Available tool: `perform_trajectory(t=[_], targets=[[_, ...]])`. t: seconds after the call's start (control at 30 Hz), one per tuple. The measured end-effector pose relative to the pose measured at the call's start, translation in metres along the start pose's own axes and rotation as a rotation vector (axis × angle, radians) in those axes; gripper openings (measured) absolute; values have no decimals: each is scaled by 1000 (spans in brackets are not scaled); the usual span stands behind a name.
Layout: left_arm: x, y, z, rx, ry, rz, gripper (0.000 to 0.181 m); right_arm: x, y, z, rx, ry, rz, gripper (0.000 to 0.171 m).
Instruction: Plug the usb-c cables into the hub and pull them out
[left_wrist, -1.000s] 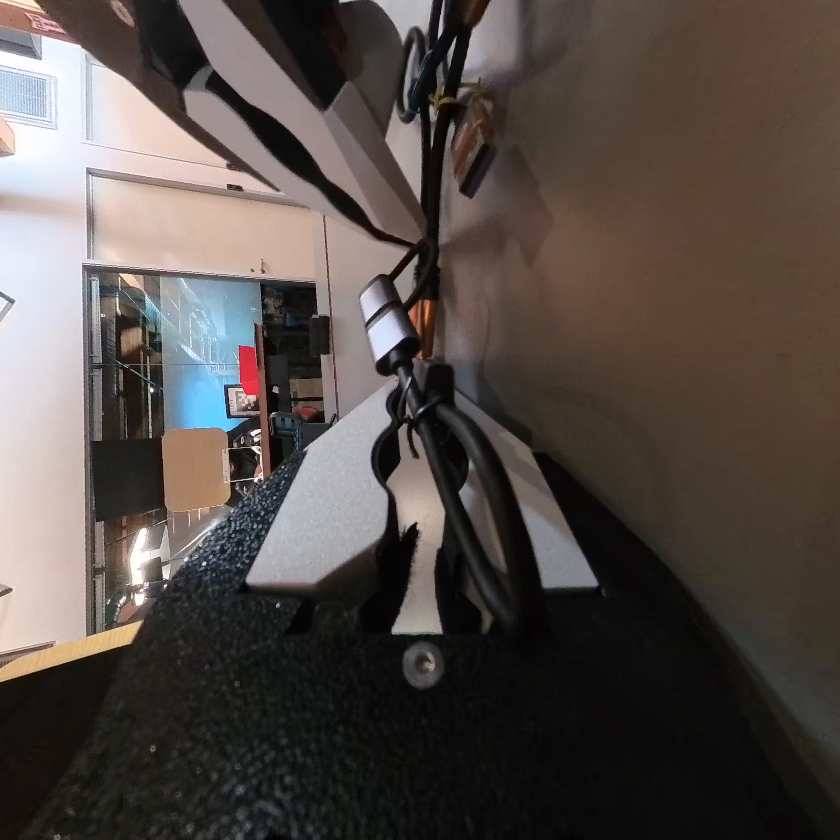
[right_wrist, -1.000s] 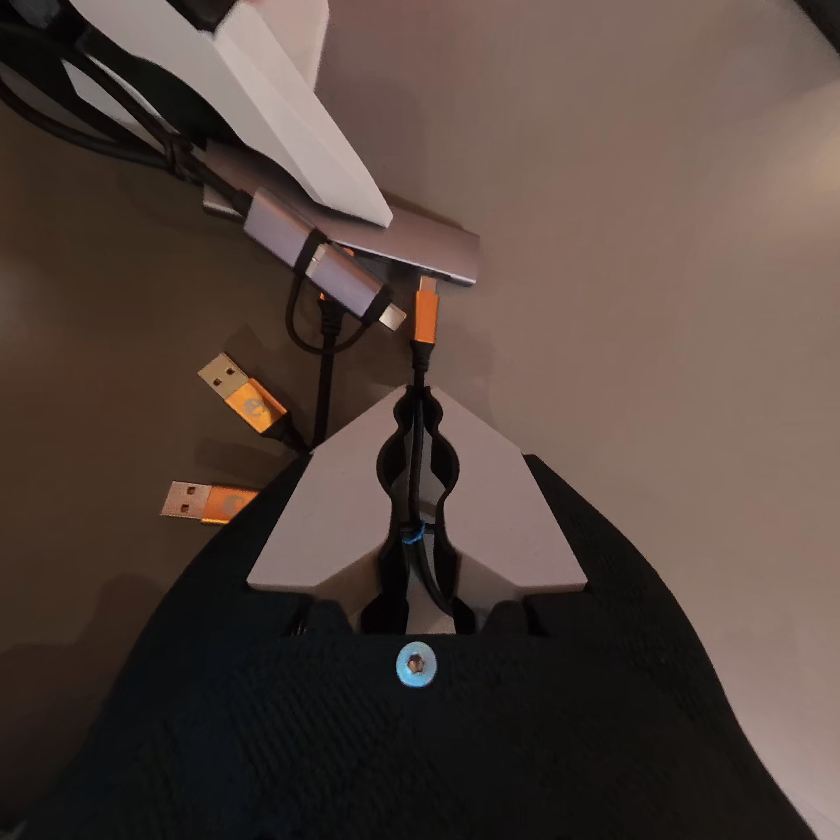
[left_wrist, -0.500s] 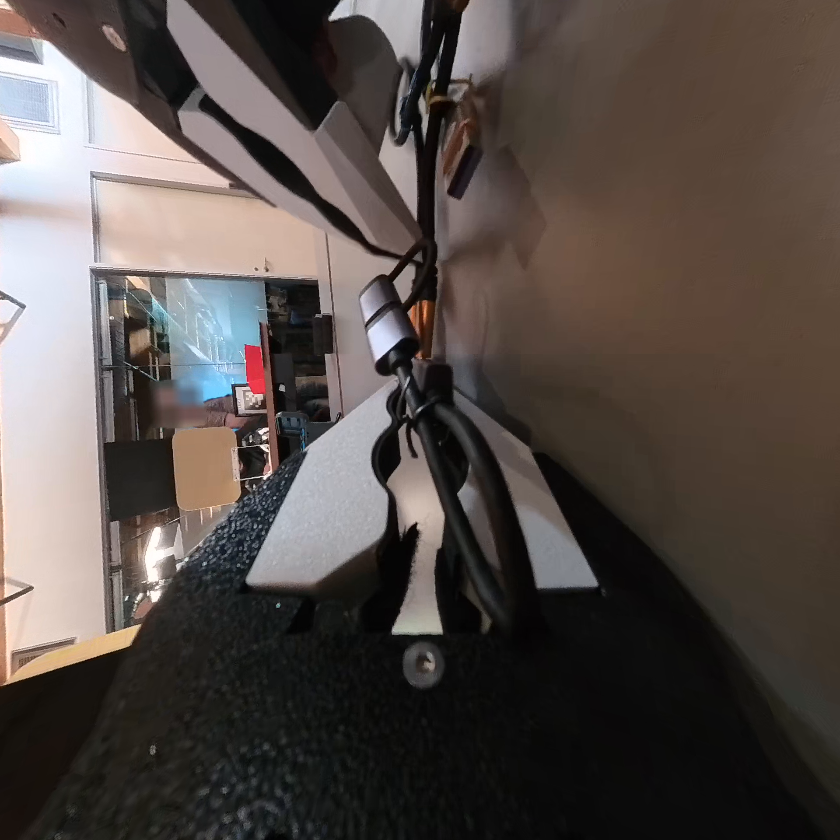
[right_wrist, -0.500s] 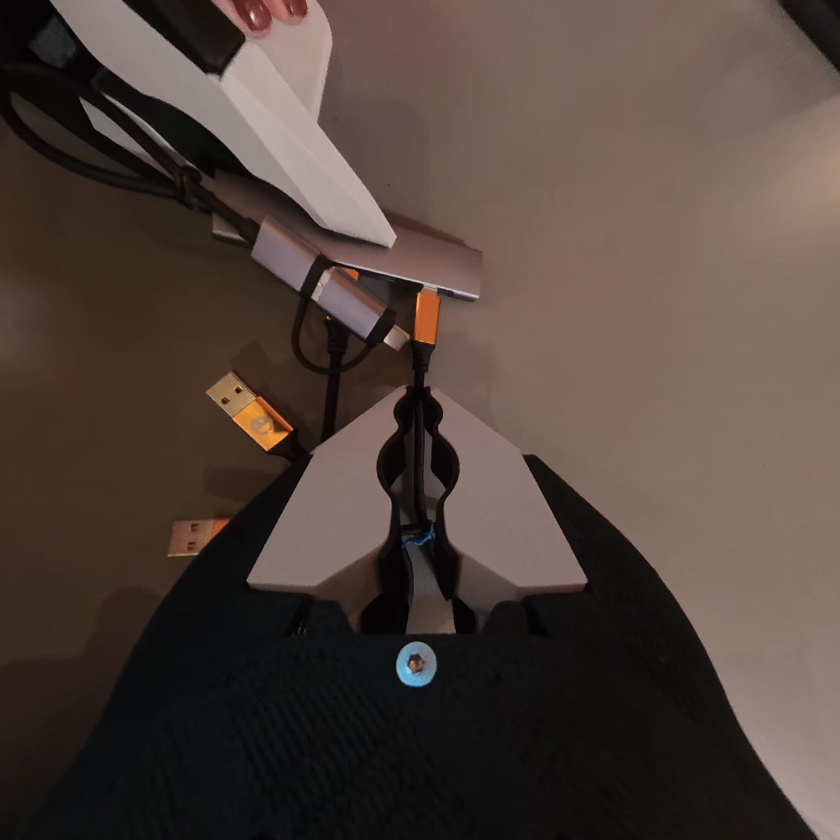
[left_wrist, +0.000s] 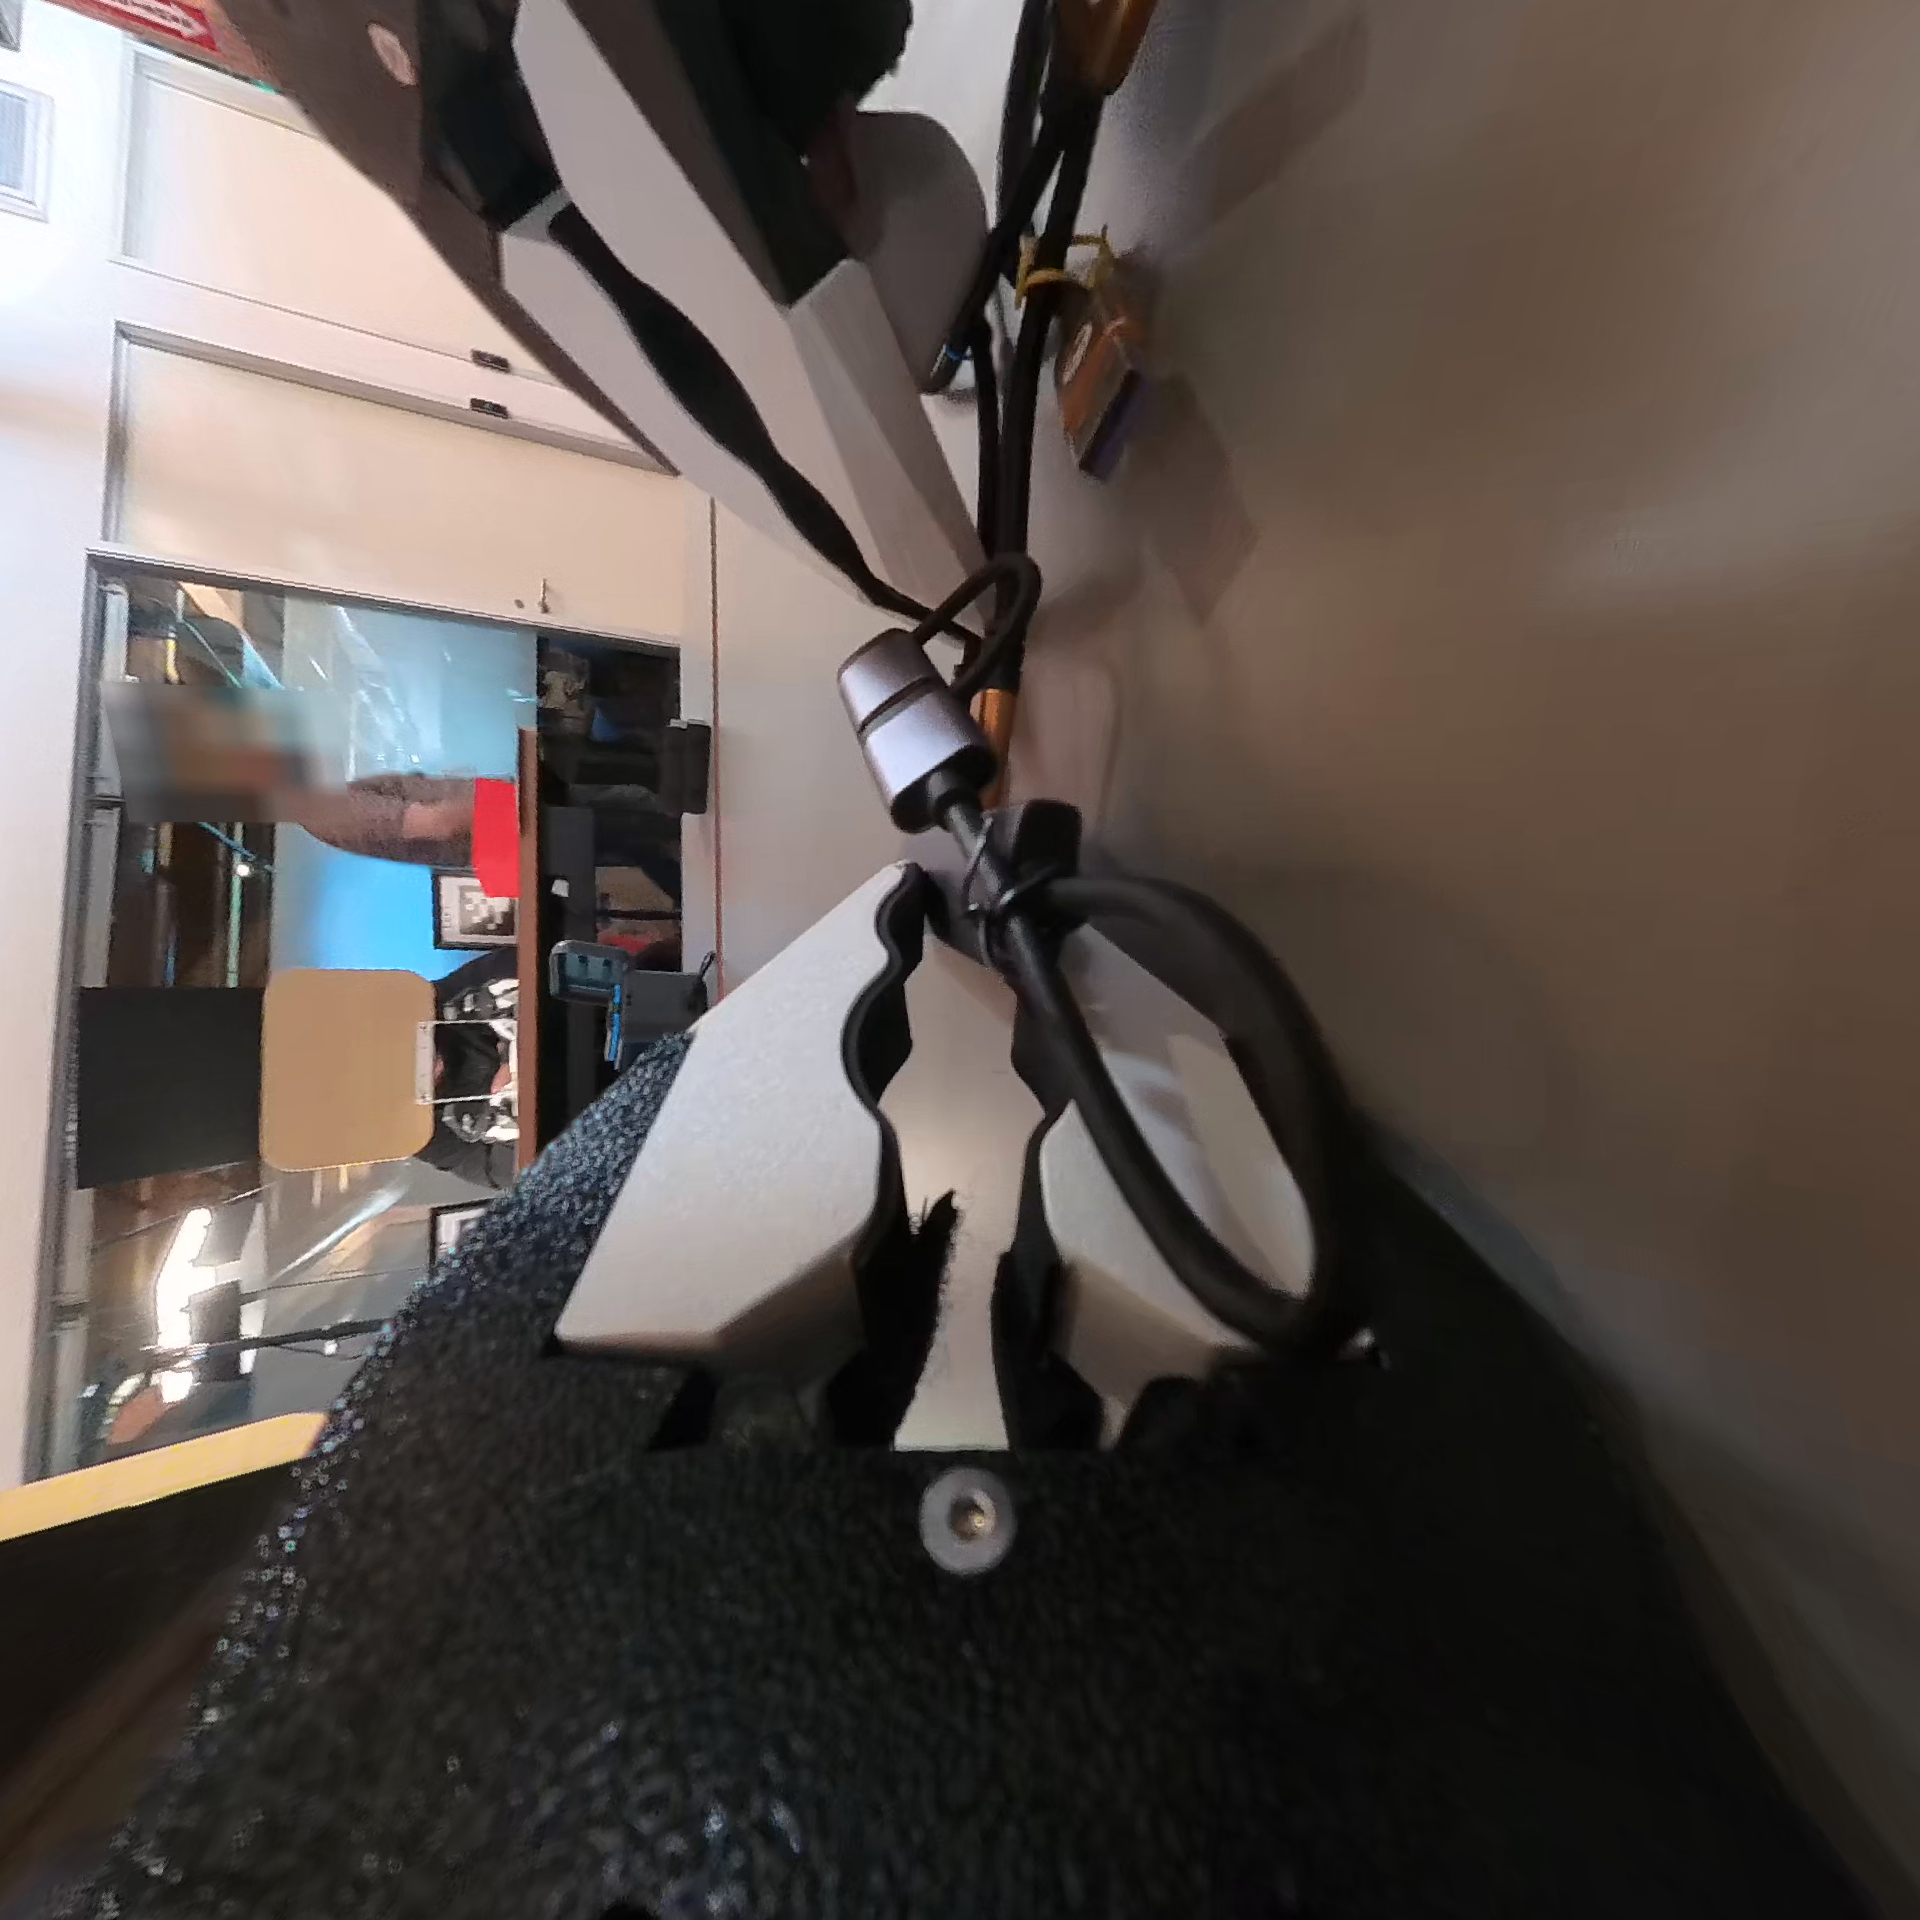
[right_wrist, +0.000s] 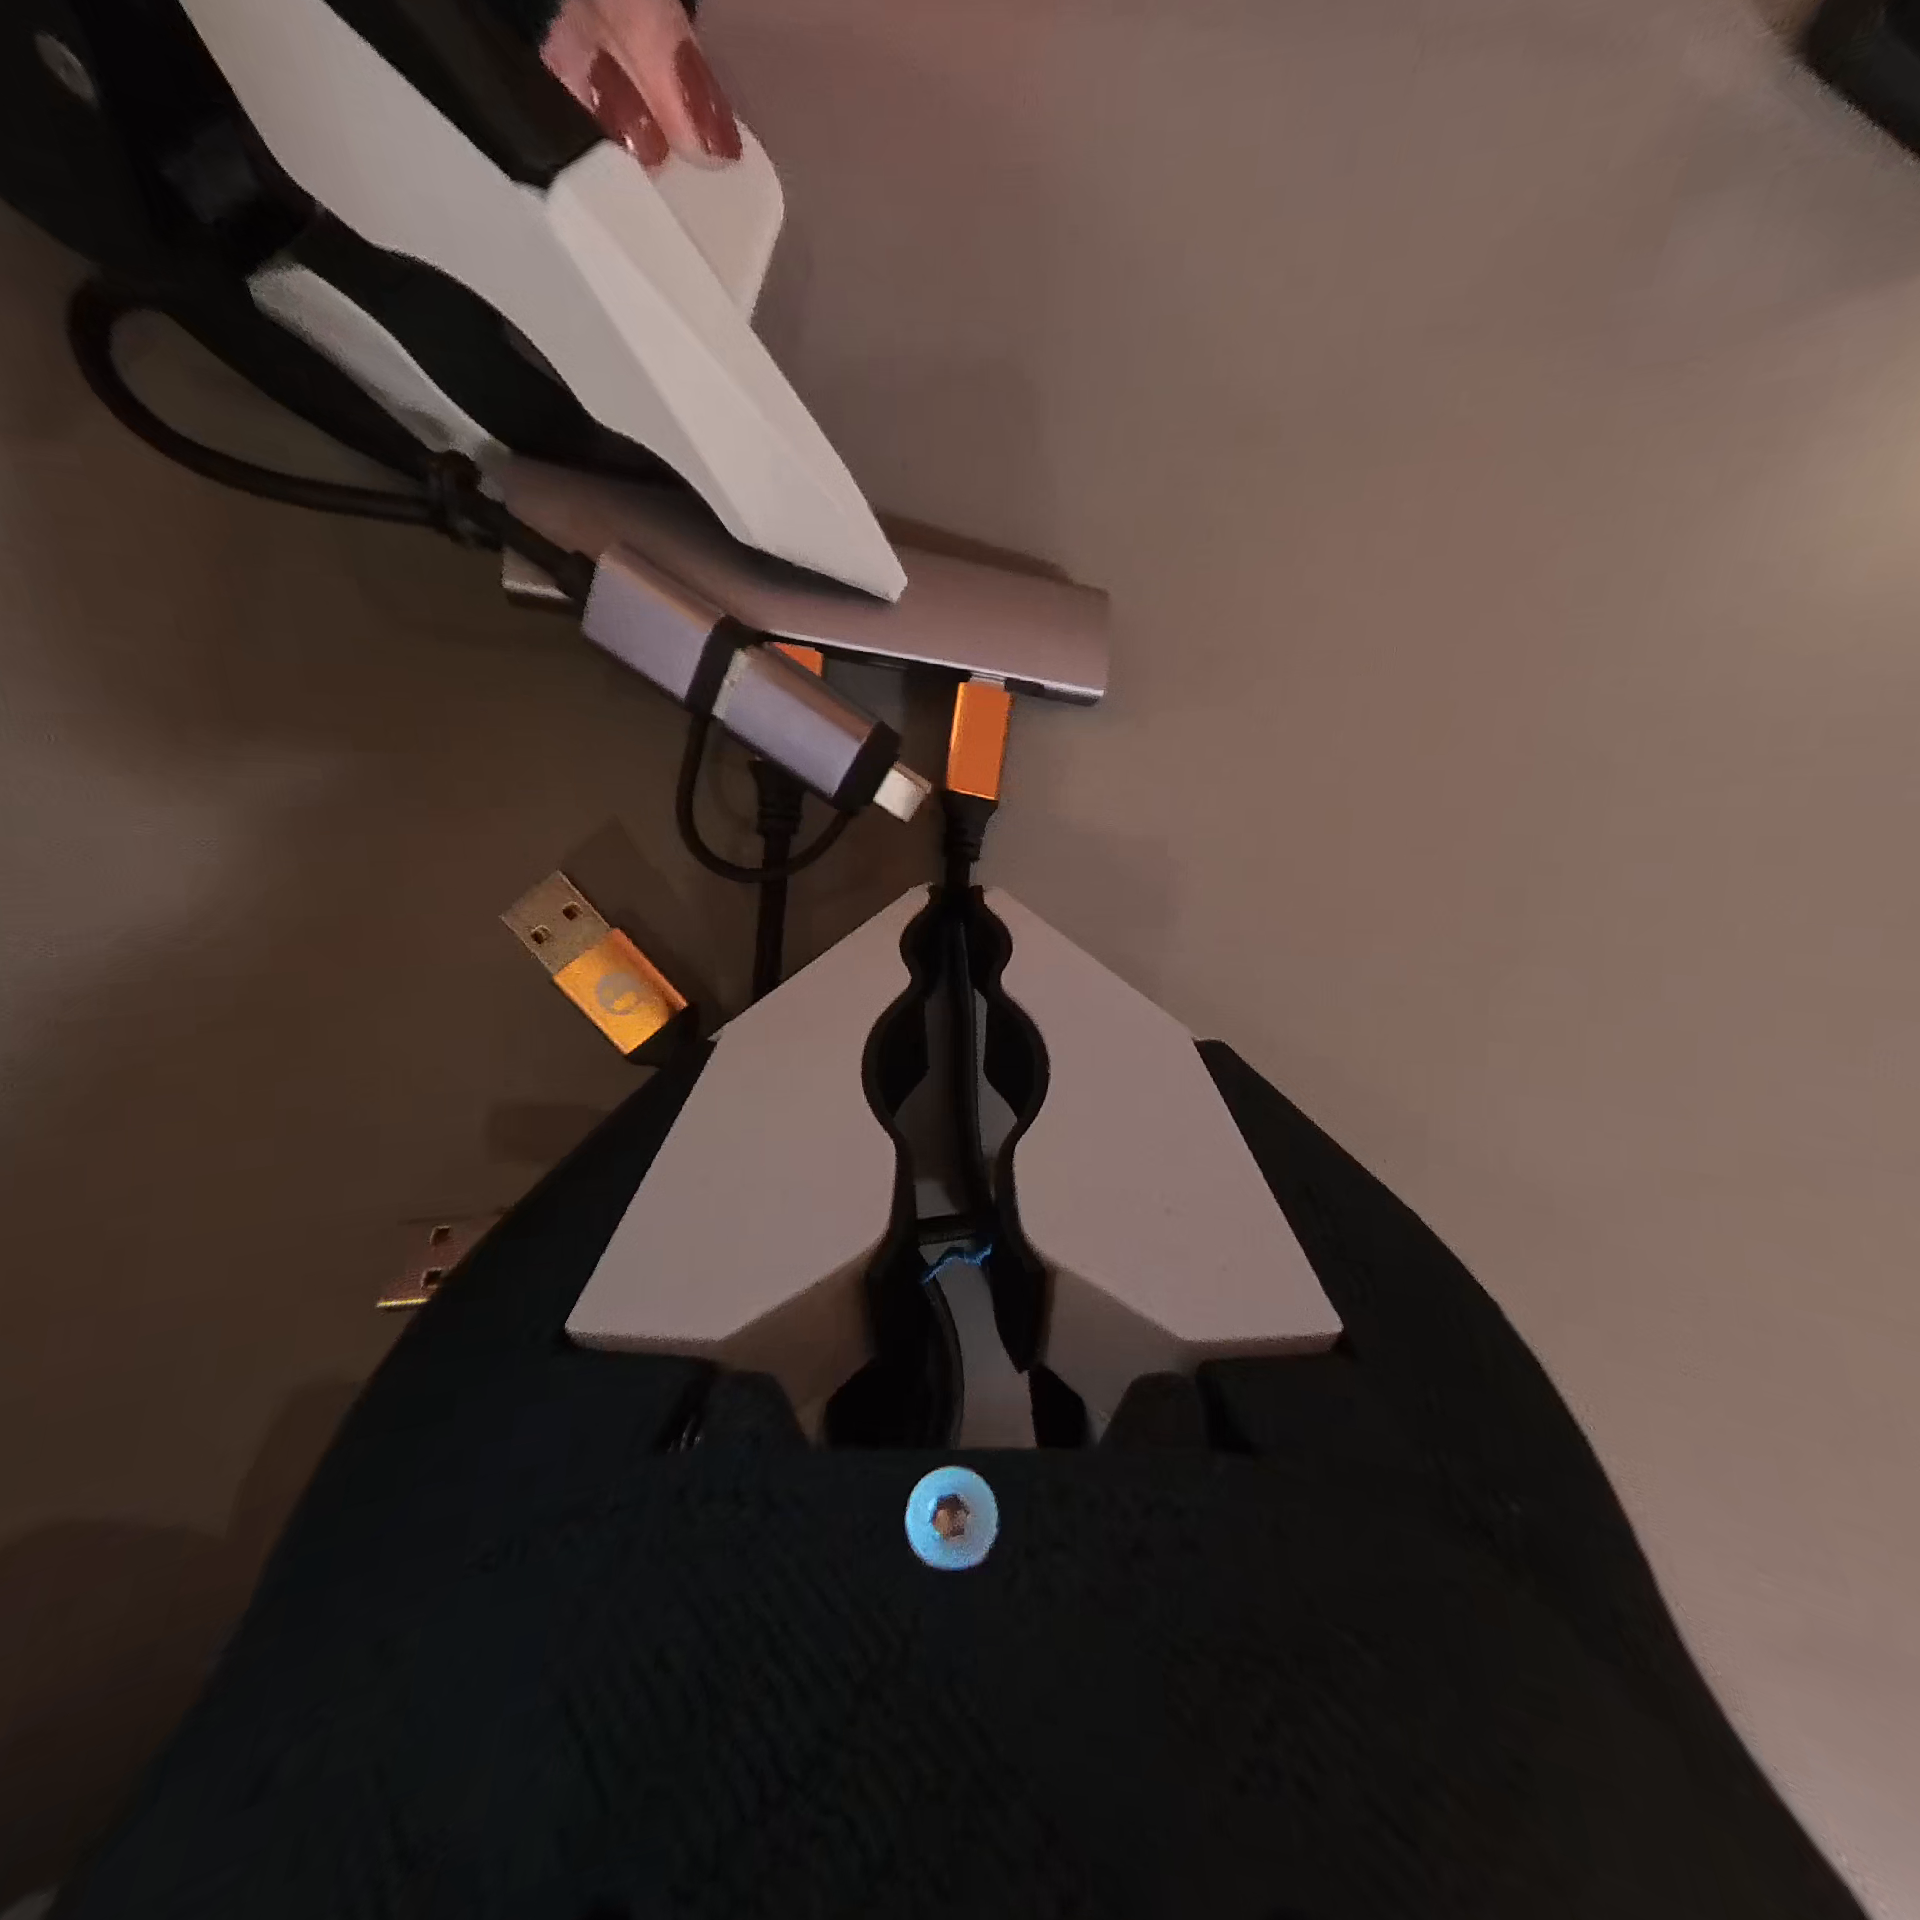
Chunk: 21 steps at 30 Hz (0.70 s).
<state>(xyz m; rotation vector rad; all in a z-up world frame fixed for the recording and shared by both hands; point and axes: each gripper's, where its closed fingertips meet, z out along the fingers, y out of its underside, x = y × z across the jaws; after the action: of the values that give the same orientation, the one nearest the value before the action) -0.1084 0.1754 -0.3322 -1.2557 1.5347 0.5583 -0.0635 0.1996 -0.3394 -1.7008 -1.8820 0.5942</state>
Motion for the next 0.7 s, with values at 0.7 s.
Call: perform_trajectory(t=[0.7], targets=[[-16,7,16,-24,27,-224,33,11,-3,3,53,59,-92,2]])
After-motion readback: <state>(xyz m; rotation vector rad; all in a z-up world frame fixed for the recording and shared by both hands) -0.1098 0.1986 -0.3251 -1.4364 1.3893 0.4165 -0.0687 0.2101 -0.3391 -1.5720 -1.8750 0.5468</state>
